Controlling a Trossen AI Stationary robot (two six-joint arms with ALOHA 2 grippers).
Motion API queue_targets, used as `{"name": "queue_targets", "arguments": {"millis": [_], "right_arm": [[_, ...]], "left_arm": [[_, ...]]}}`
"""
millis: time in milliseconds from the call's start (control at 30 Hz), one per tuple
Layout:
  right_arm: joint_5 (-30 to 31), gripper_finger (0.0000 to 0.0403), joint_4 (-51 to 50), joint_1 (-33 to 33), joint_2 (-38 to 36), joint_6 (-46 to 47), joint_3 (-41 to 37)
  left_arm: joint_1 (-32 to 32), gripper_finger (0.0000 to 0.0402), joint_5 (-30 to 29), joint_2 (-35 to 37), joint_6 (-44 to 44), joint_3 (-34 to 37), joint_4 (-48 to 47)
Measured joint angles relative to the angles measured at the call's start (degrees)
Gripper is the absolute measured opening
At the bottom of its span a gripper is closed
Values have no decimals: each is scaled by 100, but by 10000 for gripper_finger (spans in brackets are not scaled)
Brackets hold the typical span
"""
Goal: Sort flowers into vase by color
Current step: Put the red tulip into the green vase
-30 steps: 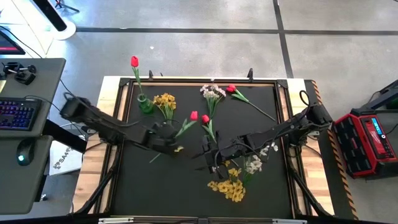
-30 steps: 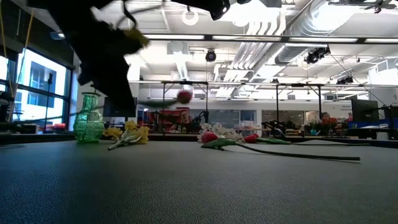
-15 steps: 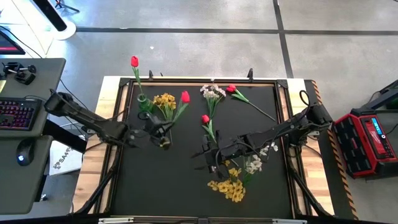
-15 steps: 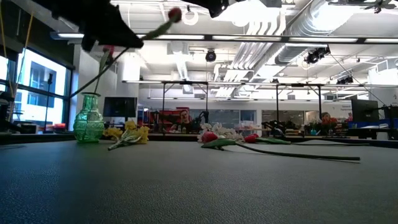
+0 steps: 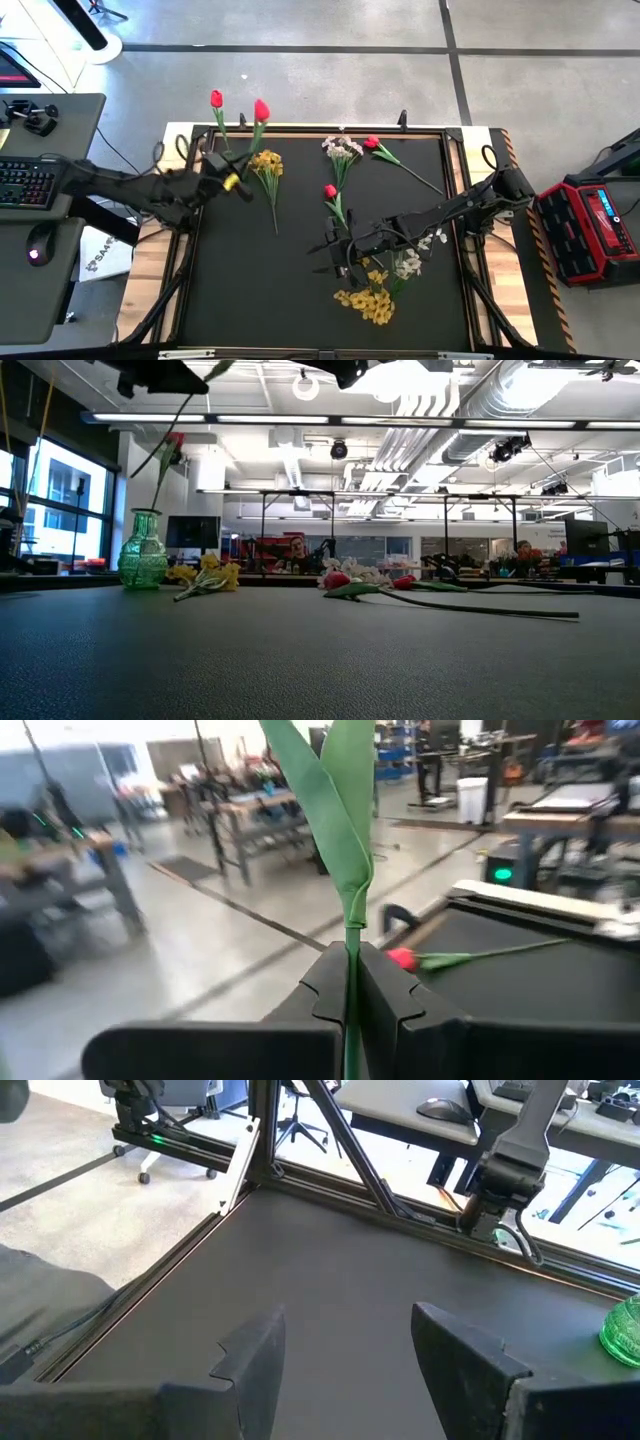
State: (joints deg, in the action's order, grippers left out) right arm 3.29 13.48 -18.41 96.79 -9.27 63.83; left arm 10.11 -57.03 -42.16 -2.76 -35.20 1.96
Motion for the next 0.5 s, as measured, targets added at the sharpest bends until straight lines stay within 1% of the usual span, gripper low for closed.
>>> {"name": "queue_targets", "arguments": {"millis": [33, 100, 200, 233, 300, 367, 433, 500], "right_arm": [[0, 204, -3, 0, 0, -1, 0], [0, 204, -16, 0, 0, -1, 0], [2, 204, -40, 0, 0, -1, 0], [2, 204, -39, 0, 0, 3, 0], [2, 204, -38, 0, 0, 22, 0], [2, 204, -38, 0, 0, 21, 0], [2, 204, -36, 0, 0, 21, 0], [10, 204, -32, 18, 0, 21, 0]], "left_arm": [[-123, 0, 91, 107, -284, 5, 59], [-356, 0, 469, 335, -933, 220, 701], [-726, 0, 1285, 712, -2029, 989, 2517], [-839, 0, 1448, 821, -2361, 1264, 3115], [-1024, 0, 1476, 1010, -2861, 1772, 4120], [-1190, 0, 1338, 1199, -3131, 2158, 4794], [-1336, 0, 1252, 1406, -3258, 2432, 5074], [-1487, 0, 1183, 1587, -3280, 2604, 5141]]}}
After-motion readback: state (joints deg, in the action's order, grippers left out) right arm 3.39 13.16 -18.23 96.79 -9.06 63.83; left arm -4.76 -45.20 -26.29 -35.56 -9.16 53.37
